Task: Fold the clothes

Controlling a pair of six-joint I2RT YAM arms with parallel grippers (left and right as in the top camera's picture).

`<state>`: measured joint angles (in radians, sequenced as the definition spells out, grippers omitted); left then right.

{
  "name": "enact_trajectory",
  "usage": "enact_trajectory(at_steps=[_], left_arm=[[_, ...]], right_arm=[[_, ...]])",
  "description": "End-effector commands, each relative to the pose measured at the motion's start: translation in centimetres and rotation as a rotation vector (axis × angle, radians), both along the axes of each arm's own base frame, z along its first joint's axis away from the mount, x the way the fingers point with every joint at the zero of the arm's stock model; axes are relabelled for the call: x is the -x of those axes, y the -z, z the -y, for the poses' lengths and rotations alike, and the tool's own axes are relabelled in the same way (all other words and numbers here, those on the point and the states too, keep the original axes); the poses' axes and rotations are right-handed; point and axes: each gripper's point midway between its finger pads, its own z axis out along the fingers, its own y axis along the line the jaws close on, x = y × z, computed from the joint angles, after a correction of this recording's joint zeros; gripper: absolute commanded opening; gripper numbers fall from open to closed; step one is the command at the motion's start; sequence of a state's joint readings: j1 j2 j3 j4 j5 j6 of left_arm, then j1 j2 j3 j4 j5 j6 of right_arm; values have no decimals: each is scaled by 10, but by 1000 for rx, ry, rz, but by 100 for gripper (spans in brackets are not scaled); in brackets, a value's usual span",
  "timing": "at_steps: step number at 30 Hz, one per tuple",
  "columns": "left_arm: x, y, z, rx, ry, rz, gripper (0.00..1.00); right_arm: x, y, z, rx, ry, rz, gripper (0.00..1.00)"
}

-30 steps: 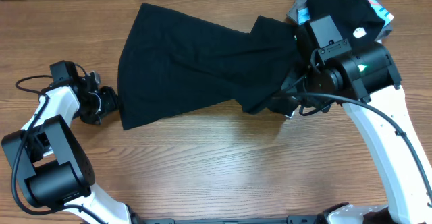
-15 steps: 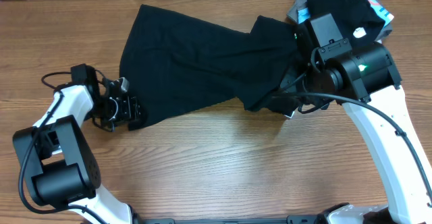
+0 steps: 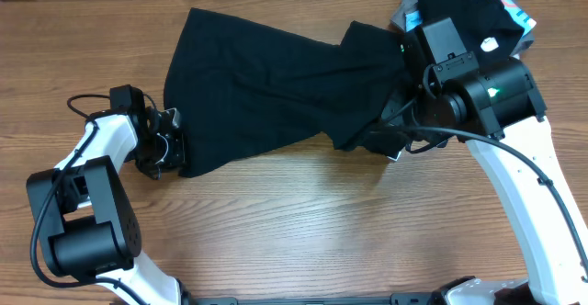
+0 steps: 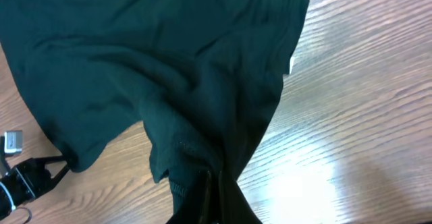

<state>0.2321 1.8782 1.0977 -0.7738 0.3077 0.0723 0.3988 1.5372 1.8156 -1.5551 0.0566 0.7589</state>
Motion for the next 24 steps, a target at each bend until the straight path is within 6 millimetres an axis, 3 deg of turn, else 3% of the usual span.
enact_trajectory(at_steps=[1,3,5,11,16,20,24], left_arm=[[-12,-21,-2,36,-70,52,4],[-33,-74,-13,14,-94,199,4],[-41,-114,-19,-12,-102,300,4],[-44,-231,-33,-96,-124,583,4],[-28,-292,-46,-161,-168,709,4],[-8,-318,-59,-207,-217,732,4],[5,-344,-75,-247,-272,775,4]], right_arm=[[-1,-13,8,14,15,60,4],[4,-24,15,6,21,95,4],[9,-29,18,4,20,109,4],[29,-32,26,16,8,81,4],[45,-25,27,22,-32,12,4],[52,-30,19,-16,-93,20,4],[49,-53,19,-29,-148,143,4]])
